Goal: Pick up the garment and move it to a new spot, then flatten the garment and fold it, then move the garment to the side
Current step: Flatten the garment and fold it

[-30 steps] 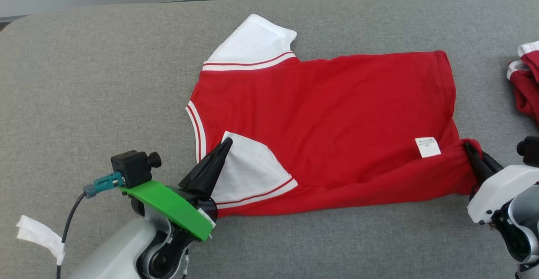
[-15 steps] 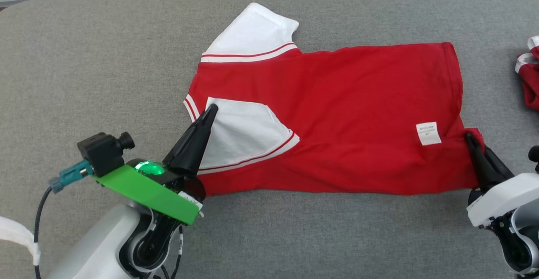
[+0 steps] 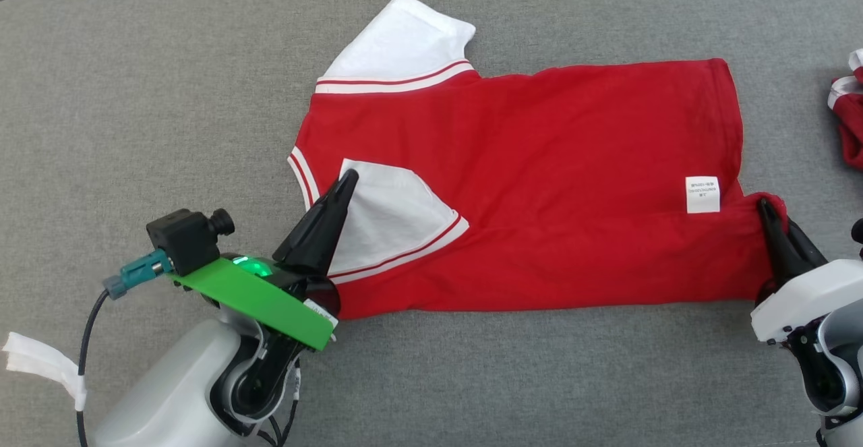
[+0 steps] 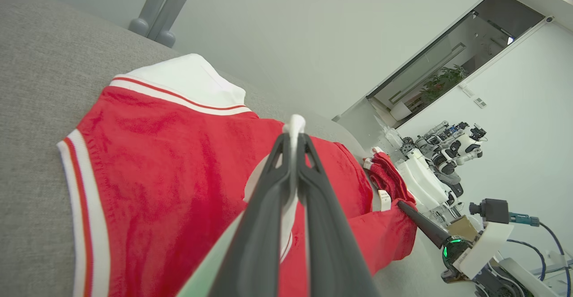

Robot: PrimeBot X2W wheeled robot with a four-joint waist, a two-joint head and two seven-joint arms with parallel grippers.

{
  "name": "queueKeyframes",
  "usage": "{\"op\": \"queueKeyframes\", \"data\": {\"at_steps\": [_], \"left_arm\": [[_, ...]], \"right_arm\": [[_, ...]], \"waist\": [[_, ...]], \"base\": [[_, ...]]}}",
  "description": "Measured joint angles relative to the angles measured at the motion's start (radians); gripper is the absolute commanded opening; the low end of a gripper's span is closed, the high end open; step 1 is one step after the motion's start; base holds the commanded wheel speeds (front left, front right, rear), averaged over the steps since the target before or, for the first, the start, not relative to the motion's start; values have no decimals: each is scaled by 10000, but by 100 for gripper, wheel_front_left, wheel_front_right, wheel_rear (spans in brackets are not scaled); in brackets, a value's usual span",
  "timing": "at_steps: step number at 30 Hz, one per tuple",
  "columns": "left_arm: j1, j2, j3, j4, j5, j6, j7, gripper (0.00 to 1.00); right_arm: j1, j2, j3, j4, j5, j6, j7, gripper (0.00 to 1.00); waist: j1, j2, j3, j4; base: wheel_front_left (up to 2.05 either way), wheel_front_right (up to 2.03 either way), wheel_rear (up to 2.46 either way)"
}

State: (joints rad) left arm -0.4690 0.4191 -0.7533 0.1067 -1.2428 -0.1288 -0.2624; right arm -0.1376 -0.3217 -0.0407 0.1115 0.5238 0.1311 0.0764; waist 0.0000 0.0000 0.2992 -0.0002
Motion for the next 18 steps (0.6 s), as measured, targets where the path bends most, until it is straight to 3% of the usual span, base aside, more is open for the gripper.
{"op": "queueKeyframes", "data": {"at_steps": [1,2,3,7,14,18], "left_arm": [[-76,-38,-2,171,59,0,0,0],[-161,-71,36,420,194,0,0,42],[-237,-128,127,704,366,0,-2,100],[-386,-523,499,1503,1162,0,-15,100],[428,-1170,2472,2031,2941,54,-17,100],[1470,-1174,2763,1985,3898,437,-15,100]], "right_arm": [[-48,36,0,138,-42,0,35,30],[-101,104,15,282,-88,0,142,100],[-123,178,23,370,-119,0,188,100],[-207,261,-19,568,-284,0,188,100],[393,244,-744,232,-435,0,807,100],[1120,397,-1407,-437,-627,0,1388,100]], "waist": [[0,0,4,6],[0,0,0,12],[0,0,-8,17],[0,0,-82,13],[0,0,-318,-8],[0,0,-419,-31]], "base": [[0,0,0],[0,0,0],[0,0,0],[0,0,0],[0,0,0],[0,0,0]]}}
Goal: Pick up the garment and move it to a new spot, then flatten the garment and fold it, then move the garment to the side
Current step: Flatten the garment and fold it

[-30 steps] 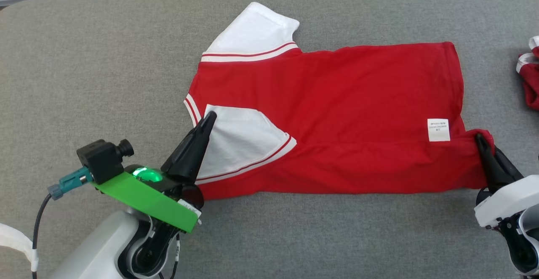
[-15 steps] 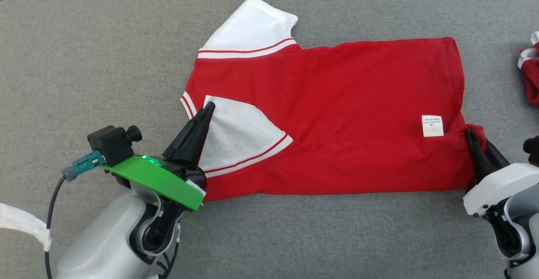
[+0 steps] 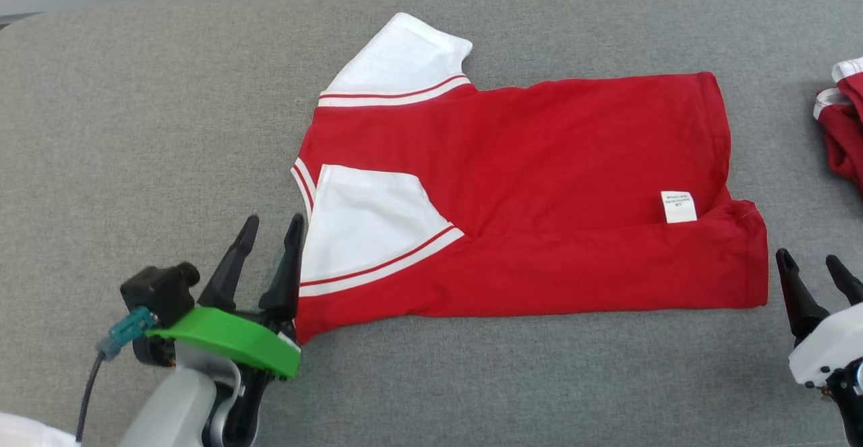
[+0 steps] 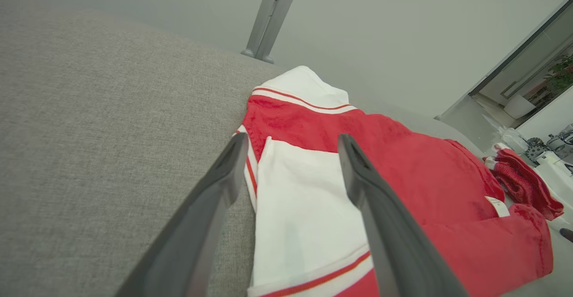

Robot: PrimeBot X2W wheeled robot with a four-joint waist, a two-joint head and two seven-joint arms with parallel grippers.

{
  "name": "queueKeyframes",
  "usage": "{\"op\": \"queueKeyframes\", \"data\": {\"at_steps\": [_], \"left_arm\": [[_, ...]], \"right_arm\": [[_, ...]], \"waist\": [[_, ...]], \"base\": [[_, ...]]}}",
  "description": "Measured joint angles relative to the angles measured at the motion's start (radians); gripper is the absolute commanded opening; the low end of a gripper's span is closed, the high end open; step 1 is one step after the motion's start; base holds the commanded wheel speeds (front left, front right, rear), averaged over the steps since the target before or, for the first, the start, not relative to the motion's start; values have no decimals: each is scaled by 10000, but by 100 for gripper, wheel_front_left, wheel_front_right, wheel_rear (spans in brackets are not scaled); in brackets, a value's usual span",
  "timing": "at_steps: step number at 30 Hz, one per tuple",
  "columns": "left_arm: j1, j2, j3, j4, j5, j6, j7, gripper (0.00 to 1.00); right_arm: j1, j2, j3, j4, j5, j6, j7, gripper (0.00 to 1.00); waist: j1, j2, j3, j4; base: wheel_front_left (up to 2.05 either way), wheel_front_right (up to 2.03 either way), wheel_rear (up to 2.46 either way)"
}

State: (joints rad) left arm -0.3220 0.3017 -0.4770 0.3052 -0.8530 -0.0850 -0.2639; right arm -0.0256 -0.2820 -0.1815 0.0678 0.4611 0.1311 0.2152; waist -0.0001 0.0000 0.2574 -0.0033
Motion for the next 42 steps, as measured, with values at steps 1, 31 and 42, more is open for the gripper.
{"op": "queueKeyframes", "data": {"at_steps": [1,31,42], "left_arm": [[268,33,-4,-19,245,167,0,100],[473,-180,-1329,1388,1530,1921,1958,96],[549,-186,-1373,1331,1026,1643,2452,0]], "right_arm": [[198,84,-165,-209,-29,0,107,100],[-982,1135,96,1906,-1344,-12,1499,100],[-874,878,483,1969,-401,2,1122,0]], "waist": [[0,0,-22,0],[0,0,103,33],[1,0,-50,136]], "base": [[0,0,0],[0,0,0],[0,0,0]]}}
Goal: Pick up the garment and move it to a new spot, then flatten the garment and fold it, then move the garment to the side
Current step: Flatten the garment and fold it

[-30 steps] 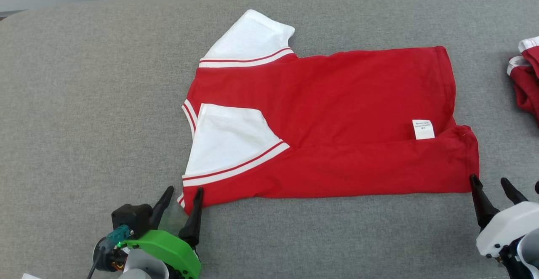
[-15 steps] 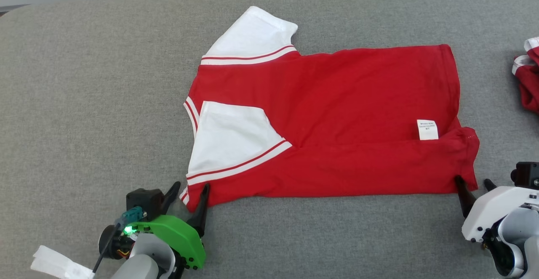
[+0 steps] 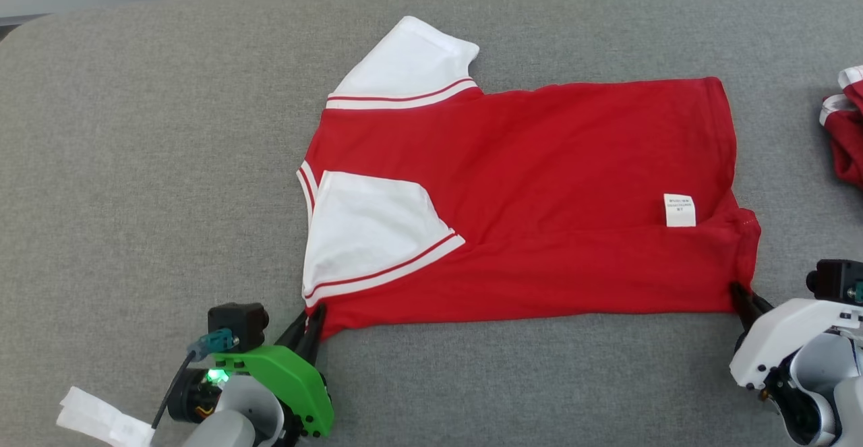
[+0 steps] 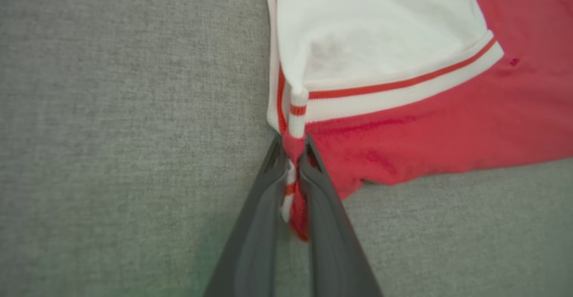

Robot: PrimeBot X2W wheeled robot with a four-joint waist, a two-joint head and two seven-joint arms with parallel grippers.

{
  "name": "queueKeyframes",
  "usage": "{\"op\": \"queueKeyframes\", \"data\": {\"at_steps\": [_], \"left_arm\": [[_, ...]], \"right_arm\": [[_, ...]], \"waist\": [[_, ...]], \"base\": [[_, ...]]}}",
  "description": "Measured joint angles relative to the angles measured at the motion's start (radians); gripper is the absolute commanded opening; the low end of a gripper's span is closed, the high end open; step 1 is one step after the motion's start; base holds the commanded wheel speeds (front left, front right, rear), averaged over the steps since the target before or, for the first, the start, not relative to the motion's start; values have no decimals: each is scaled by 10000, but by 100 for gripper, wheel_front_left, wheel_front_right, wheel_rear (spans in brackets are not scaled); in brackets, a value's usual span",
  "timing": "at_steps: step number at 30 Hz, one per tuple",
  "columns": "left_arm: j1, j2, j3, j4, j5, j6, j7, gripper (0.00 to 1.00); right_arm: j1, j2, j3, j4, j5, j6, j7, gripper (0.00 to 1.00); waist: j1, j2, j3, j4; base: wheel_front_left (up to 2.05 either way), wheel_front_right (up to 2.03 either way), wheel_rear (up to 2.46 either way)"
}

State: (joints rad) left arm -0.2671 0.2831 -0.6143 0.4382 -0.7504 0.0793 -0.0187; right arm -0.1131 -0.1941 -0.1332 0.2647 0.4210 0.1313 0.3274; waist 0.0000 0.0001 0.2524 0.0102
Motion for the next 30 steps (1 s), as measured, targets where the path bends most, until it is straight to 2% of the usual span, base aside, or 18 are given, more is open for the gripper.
{"op": "queueKeyframes", "data": {"at_steps": [6,12,23,24,25,26,30], "left_arm": [[607,211,50,-462,-146,54,44,0],[1272,491,92,-1049,-378,320,194,0],[2048,846,320,-2040,-644,713,284,0],[2074,878,322,-2102,-644,732,309,69],[2112,892,343,-2167,-644,798,270,100],[2147,903,357,-2219,-644,823,265,100],[2199,972,451,-2372,-642,903,142,100]], "right_arm": [[836,-12,-349,-777,86,4,-169,0],[1670,221,-702,-1377,73,8,27,0],[2328,652,-1103,-1856,88,8,272,0],[2391,704,-1114,-1858,90,8,341,24],[2467,727,-1091,-1871,88,8,380,80],[2503,746,-1087,-1889,65,8,410,100],[2490,744,-1083,-2115,-128,-4,403,100]], "waist": [[0,0,-353,24],[0,0,-732,35],[0,0,-1105,62],[0,0,-1117,67],[0,0,-1116,66],[0,0,-1108,56],[0,0,-1071,-5]], "base": [[0,0,0],[0,0,0],[0,0,0],[0,0,0],[0,0,0],[0,0,0],[0,0,0]]}}
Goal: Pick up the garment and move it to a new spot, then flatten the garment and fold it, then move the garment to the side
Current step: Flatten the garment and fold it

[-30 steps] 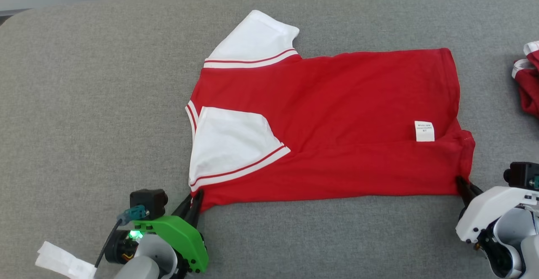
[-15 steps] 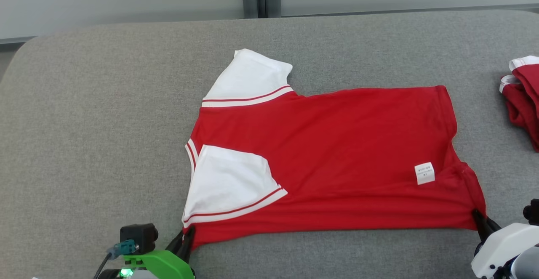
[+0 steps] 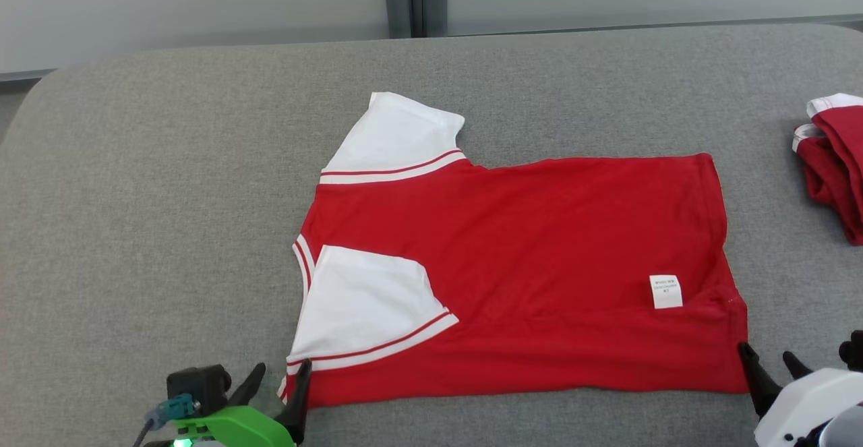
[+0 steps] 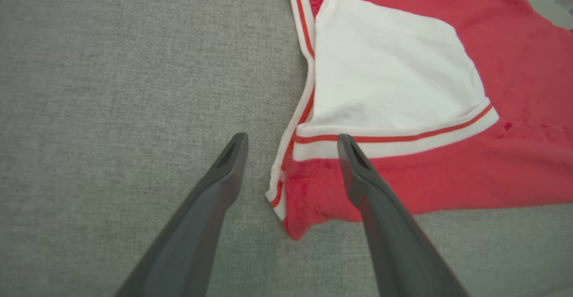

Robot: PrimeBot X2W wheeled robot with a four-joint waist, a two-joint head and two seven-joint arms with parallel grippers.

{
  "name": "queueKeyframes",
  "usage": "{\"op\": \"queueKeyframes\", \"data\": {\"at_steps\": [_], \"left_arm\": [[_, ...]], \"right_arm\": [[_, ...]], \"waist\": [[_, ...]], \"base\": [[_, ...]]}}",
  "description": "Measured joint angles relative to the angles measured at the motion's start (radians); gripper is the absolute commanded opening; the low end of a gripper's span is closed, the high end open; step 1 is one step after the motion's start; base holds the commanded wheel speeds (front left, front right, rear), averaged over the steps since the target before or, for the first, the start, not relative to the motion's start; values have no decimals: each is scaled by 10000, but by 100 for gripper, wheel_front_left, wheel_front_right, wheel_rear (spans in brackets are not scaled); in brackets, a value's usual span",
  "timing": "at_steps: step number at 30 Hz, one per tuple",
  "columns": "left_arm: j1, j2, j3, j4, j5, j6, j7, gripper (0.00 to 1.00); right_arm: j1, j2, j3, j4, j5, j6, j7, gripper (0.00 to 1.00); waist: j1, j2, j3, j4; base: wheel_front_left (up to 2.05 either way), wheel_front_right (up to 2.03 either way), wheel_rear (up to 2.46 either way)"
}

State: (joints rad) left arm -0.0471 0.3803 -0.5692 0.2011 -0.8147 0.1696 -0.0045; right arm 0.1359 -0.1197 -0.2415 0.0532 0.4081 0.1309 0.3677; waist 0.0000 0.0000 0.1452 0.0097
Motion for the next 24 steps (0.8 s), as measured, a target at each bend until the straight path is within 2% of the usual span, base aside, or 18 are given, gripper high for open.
{"op": "queueKeyframes", "data": {"at_steps": [2,4,7,10,12,17,24], "left_arm": [[-10,33,265,-159,-105,27,-157,100],[-170,278,410,-368,-127,19,-90,100],[-1028,859,619,-658,29,-25,337,100],[-2286,980,683,-623,-111,-320,1175,100],[-3185,884,629,-280,-349,-575,1814,100],[-5626,176,328,993,-545,-1045,2970,100],[-7848,-637,-169,3081,-249,-1392,3657,100]], "right_arm": [[-199,-138,59,-268,-56,0,169,100],[-576,-552,73,-593,-215,0,407,100],[-1576,-1302,205,-1060,-420,-2,1041,100],[-2799,-1693,671,-1037,-297,2,1975,100],[-3744,-1987,1009,-675,-178,0,2642,100],[-5798,-2163,1860,625,81,0,3833,100],[-7739,-2420,2903,2056,-142,-2,4288,100]], "waist": [[0,0,14,-67],[0,0,53,-137],[0,0,170,-211],[0,0,333,-267],[0,0,494,-304],[0,0,986,-382],[1,0,1835,-580]], "base": [[0,0,0],[0,0,0],[0,0,0],[0,0,0],[0,0,0],[0,0,0],[0,0,0]]}}
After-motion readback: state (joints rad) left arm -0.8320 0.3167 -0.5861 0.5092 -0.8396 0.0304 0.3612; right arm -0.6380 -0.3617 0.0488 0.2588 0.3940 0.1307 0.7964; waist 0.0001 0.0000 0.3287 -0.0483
